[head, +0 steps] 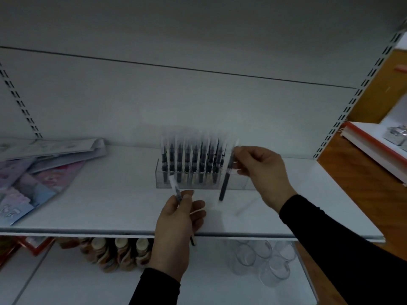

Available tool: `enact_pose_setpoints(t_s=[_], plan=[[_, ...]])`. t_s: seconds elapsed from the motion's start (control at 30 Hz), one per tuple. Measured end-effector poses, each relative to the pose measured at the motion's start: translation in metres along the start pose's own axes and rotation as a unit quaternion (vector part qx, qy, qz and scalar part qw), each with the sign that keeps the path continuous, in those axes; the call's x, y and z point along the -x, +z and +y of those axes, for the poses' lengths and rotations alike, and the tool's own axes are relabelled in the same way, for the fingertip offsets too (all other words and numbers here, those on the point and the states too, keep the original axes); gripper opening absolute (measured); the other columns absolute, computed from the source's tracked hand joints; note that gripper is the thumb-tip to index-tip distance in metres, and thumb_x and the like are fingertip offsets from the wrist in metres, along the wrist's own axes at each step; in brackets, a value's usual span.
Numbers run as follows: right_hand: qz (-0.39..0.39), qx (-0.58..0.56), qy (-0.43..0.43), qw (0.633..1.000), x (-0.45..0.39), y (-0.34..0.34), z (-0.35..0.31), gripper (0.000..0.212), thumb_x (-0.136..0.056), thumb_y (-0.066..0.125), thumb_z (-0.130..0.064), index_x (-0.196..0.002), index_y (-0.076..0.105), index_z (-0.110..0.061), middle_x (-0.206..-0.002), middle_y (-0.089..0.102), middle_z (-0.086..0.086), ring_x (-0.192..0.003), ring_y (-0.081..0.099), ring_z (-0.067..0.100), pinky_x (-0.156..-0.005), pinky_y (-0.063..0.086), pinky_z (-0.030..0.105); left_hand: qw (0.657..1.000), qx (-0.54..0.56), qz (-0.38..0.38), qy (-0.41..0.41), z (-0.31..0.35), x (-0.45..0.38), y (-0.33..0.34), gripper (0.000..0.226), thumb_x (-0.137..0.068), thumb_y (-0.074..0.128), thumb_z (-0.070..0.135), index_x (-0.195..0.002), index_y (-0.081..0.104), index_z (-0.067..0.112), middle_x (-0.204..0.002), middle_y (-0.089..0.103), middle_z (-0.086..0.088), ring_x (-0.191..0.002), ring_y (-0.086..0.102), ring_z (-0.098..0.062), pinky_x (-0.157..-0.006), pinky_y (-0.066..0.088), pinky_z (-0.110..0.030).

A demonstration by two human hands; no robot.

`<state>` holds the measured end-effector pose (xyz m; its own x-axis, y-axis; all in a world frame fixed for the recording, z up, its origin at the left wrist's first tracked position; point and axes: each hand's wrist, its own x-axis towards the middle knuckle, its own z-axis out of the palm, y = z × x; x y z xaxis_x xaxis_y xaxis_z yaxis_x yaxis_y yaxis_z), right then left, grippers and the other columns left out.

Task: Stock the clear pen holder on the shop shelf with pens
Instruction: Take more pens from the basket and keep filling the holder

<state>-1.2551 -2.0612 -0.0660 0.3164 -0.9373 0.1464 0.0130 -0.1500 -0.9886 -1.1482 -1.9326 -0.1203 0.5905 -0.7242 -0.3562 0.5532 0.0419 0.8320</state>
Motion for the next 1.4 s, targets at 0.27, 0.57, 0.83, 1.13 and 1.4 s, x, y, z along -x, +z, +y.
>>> enact_pose_setpoints(t_s=[0.27,0.57,0.83,1.13,1.4], plan=[[0.102,0.041,-0.088,0.990,-0.021,-0.007,-0.006,0.010,-0.090,0.068,-0.025,-0.091,0.073,-0.017,-0.082,0.075,-0.003,-0.077,0.073,0.013,-0.075,0.059,0.028,0.999,0.032,0.021,-0.023,0.001,-0.001,0.002,0.015,-0.098,0.045,0.004,-0.103,0.059,0.007,-0.085,0.067,-0.016,-0.071,0.063,-0.026,-0.068,0.052,-0.031],[0.091,0.072,-0.105,0.988,-0.035,0.003,-0.003,0.008,-0.092,0.066,-0.026,-0.088,0.072,-0.023,-0.084,0.074,-0.005,-0.079,0.073,0.012,-0.079,0.060,0.031,1.000,0.003,0.010,0.007,-0.001,-0.002,0.002,0.014,-0.096,0.046,-0.001,-0.097,0.058,0.005,-0.093,0.069,-0.016,-0.078,0.066,-0.025,-0.076,0.055,-0.032],[0.088,0.176,-0.156,0.968,-0.038,0.005,-0.007,0.011,-0.094,0.062,-0.028,-0.090,0.071,-0.023,-0.080,0.069,-0.017,-0.073,0.070,0.000,-0.075,0.058,0.021,1.000,0.001,0.016,0.012,-0.001,-0.004,-0.002,0.014,-0.095,0.046,-0.002,-0.096,0.059,0.004,-0.091,0.070,-0.016,-0.078,0.068,-0.026,-0.072,0.054,-0.031],[0.048,0.219,-0.124,0.967,-0.033,0.008,0.008,0.010,-0.094,0.061,-0.028,-0.086,0.068,-0.027,-0.076,0.069,-0.011,-0.077,0.070,0.008,-0.079,0.057,0.022,1.000,-0.001,0.015,0.014,-0.001,-0.003,-0.002,0.015,-0.095,0.046,-0.001,-0.096,0.059,0.006,-0.090,0.070,-0.014,-0.077,0.068,-0.024,-0.073,0.055,-0.030],[0.034,0.248,-0.091,0.964,-0.030,0.008,0.018,0.025,-0.096,0.059,-0.028,-0.091,0.074,-0.009,-0.084,0.074,0.007,-0.082,0.070,0.021,-0.077,0.055,0.024,1.000,0.004,0.009,0.012,0.000,-0.003,-0.002,0.015,-0.096,0.047,-0.001,-0.097,0.060,0.005,-0.087,0.071,-0.013,-0.076,0.068,-0.023,-0.072,0.055,-0.030]])
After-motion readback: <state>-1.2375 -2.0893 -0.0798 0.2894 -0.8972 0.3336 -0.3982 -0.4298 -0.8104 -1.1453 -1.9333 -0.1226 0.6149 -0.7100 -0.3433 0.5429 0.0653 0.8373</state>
